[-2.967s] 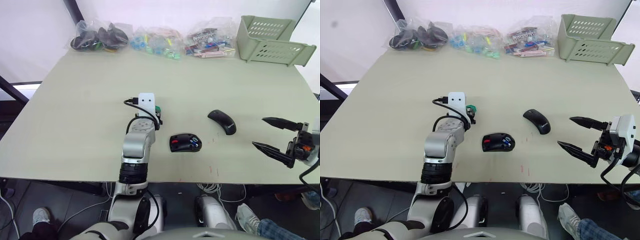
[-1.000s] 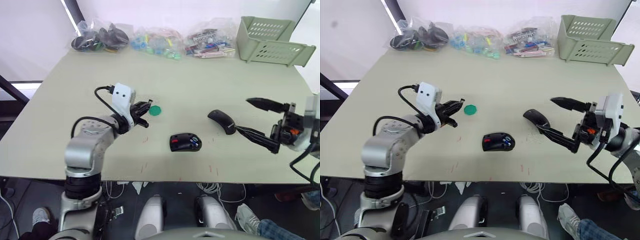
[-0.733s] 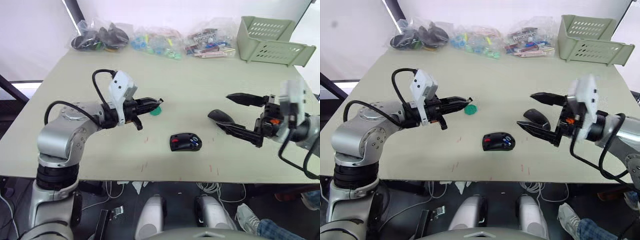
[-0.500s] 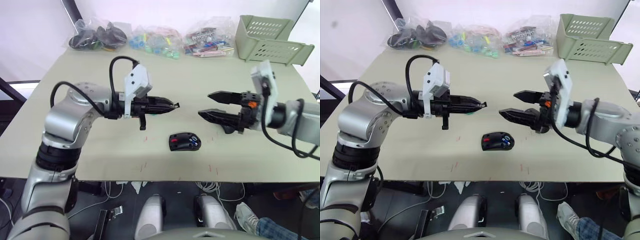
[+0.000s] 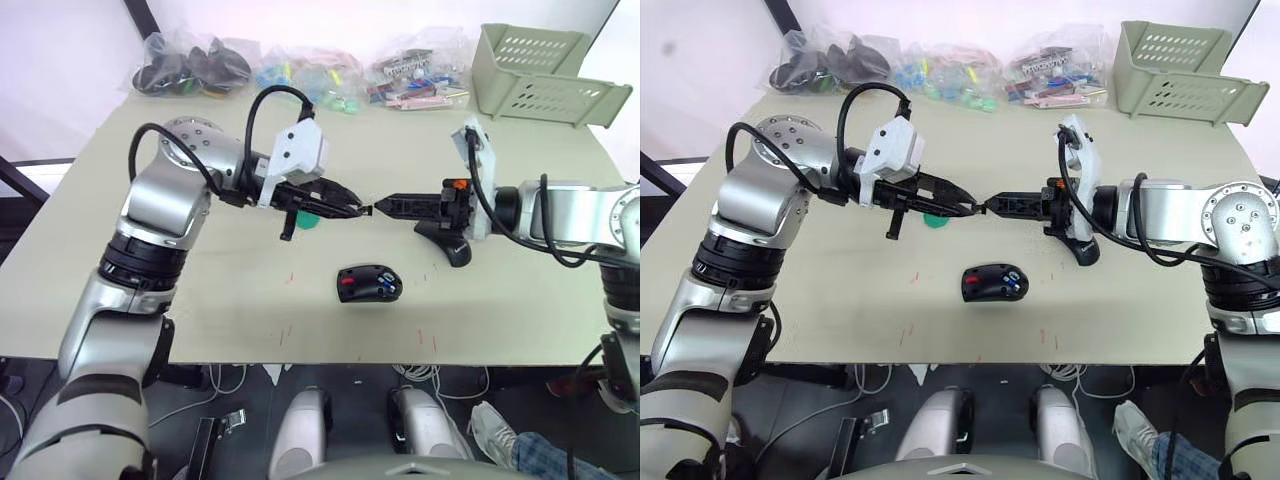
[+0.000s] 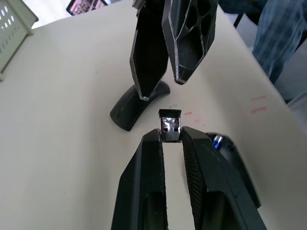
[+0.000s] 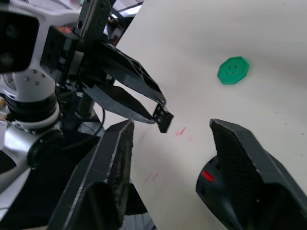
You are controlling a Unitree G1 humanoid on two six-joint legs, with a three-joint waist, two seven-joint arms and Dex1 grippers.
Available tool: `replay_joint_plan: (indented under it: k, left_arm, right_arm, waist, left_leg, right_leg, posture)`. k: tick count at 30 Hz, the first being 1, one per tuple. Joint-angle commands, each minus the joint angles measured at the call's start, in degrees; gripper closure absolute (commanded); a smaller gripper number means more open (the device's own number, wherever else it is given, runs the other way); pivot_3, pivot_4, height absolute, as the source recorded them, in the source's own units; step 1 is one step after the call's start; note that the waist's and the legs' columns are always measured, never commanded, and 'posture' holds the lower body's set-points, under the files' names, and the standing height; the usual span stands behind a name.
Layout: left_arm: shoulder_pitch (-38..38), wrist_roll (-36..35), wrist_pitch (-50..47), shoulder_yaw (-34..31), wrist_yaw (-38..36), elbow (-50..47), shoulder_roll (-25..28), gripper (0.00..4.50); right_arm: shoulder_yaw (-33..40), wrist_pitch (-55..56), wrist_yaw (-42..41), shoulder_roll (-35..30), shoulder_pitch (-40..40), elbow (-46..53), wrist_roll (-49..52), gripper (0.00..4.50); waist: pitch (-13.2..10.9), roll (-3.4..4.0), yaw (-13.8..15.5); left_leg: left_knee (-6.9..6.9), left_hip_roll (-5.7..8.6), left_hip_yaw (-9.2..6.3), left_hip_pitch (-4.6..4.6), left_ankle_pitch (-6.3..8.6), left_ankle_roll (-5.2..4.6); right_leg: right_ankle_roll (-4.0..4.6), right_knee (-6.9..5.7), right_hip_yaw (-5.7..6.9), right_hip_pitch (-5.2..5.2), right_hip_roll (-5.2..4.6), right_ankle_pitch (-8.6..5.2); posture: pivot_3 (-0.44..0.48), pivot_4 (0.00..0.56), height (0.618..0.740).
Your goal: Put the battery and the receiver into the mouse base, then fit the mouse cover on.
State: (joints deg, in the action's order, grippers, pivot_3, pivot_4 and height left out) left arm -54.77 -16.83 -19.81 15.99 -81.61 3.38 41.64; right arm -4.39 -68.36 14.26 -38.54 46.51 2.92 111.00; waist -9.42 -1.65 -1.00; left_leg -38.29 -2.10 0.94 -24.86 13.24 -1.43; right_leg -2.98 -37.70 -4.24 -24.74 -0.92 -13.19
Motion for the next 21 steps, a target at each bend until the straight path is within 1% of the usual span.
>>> replay_joint_plan:
  k: [1, 5, 6, 7, 9, 15, 21]
  left_arm:
    - [-1.34, 1.96, 5.06, -0.43, -1.14, 0.71, -0.48, 4.41]
    - [-1.41, 2.92, 6.91, -0.36, -1.48, 1.22, -1.15, 4.41]
    - [-1.4, 3.12, 7.27, -0.41, -1.61, 1.29, -1.24, 4.41]
    - [-1.44, 3.7, 8.44, -0.31, -1.77, 1.85, -1.35, 4.41]
    - [-1.57, 4.5, 9.92, -0.25, -1.97, 2.83, -1.65, 4.41]
    - [-2.06, 5.77, 11.59, -0.61, -2.32, 4.56, -2.43, 4.41]
    - [-1.81, 6.14, 11.66, -1.02, -2.34, 4.44, -2.39, 4.41]
  right_arm:
    - [3.5, -1.0, 2.44, 2.57, 0.77, -2.37, 2.0, 1.7]
    - [4.37, -2.53, 3.56, 5.58, 1.1, -4.02, 2.0, 1.7]
    - [4.75, -2.87, 4.06, 6.23, 1.12, -4.12, 2.0, 2.23]
    - [4.99, -3.41, 4.51, 6.95, 1.13, -4.54, 2.0, 2.5]
    - [5.66, -4.11, 5.64, 8.25, 1.14, -5.45, 2.0, 3.45]
    - [7.32, -5.65, 7.92, 10.8, 1.63, -7.8, 2.0, 3.45]
    - [8.41, -6.51, 8.84, 12.09, 1.27, -7.84, 2.0, 3.45]
  waist:
    - [0.0, 0.0, 0.0]
    - [-0.02, 0.02, -0.06]
    - [-0.02, 0.02, -0.1]
    - [-0.02, 0.03, -0.11]
    - [-0.02, 0.03, -0.14]
    - [-0.02, 0.03, -0.18]
    - [-0.02, 0.04, -0.43]
  left_leg:
    - [0.0, 0.0, 0.0, -0.01, 0.0, 0.0]
    - [0.0, -0.01, 0.0, 0.0, 0.0, 0.0]
    - [-0.01, -0.01, -0.01, 0.0, 0.0, 0.0]
    - [-0.01, -0.02, -0.01, 0.0, 0.0, 0.0]
    - [-0.01, -0.02, -0.01, 0.01, 0.0, 0.0]
    - [-0.03, -0.02, -0.01, 0.01, 0.0, 0.0]
    - [-0.02, -0.04, -0.03, 0.0, 0.0, 0.0]
  right_leg:
    - [0.0, -0.02, 0.0, -0.02, 0.0, 0.0]
    - [0.0, -0.04, 0.0, -0.02, 0.01, 0.0]
    - [-0.01, -0.06, 0.0, -0.02, 0.02, 0.0]
    - [-0.01, -0.06, -0.01, -0.02, 0.02, 0.0]
    - [0.0, -0.07, -0.01, -0.02, 0.02, 0.0]
    - [-0.01, -0.11, -0.01, -0.03, 0.03, 0.0]
    - [-0.01, -0.12, 0.0, -0.04, 0.04, 0.0]
  posture:
    - [0.0, 0.15, 0.74]
    - [0.0, 0.15, 0.74]
    - [0.0, 0.15, 0.74]
    - [0.0, 0.15, 0.74]
    - [0.0, 0.15, 0.74]
    - [0.0, 0.15, 0.74]
    - [0.0, 0.15, 0.74]
